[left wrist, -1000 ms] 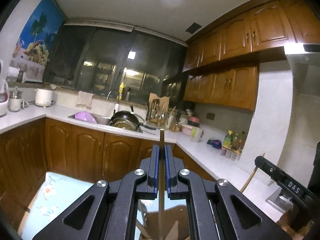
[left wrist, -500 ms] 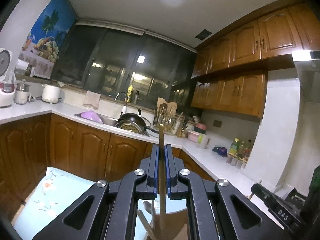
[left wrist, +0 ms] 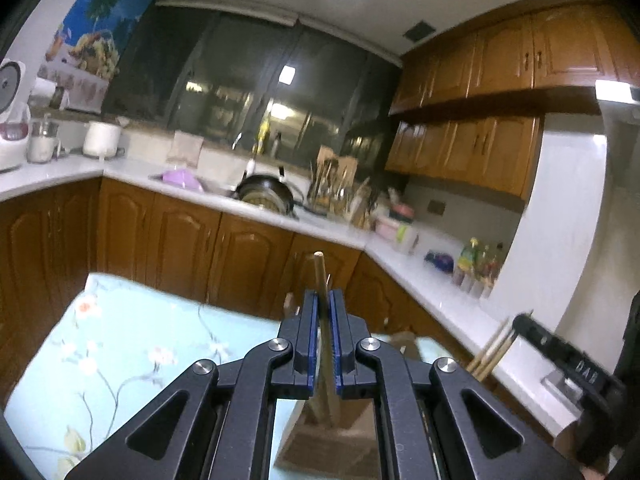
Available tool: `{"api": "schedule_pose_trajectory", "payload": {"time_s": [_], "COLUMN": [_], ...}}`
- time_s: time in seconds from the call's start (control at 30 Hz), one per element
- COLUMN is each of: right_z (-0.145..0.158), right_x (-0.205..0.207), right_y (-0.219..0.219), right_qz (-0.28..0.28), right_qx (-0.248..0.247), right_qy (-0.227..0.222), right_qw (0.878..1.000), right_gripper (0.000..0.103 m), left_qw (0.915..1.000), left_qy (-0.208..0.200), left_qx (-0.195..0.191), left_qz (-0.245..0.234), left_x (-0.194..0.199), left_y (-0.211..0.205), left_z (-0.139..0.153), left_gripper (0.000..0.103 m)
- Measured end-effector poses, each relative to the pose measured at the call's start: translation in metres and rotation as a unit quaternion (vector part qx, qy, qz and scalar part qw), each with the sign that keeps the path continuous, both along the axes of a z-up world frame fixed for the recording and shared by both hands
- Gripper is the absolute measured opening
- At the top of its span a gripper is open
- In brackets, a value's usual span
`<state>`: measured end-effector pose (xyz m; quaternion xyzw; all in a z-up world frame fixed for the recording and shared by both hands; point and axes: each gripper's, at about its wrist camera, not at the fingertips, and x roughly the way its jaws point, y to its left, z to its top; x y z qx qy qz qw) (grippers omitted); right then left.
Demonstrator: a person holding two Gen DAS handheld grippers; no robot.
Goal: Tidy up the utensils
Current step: 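Open both tools to drop the wooden chopsticks into the holder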
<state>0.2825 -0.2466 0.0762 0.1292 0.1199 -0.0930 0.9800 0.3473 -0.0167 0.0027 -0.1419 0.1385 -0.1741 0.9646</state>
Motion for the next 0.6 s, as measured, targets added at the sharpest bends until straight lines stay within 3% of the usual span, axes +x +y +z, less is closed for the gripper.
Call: {"api": "schedule_pose_trajectory", "payload": {"time_s": [0.3, 0.5, 0.53, 0.6], "right_z": [0.003, 0.005, 0.007, 0.012], "right_x": [0.003, -0.003, -0.005, -0.013], "right_y": [-0.002, -0.002, -0.001, 0.001], "right_qz": [0.005, 0.012, 0.012, 0.013], "right_qx": [0.005, 0.018, 0.018, 0.021], "right_qy": [0.014, 0.017, 0.015, 0.003], "right_qw": [1.0, 1.0, 1.0, 1.0], "right_gripper": [0.005, 0.013, 0.019, 0.041], "left_qw": [0.9995, 0.9989, 0.9989, 0.999], "left_qy": [0.025, 0.04, 0.041, 0.039], "left_qx": [0.014, 0.013, 0.01, 0.004], "left_qz": [-0.013, -0.019, -0.021, -0.023], "left_x": [0.008, 0.01, 0.01, 0.006], "left_y": [0.002, 0.006, 0.007, 0.011], "left_z": [0.027, 0.038, 0.039, 0.044], "left_gripper": [0.004, 0.005, 0.008, 0.017]}}
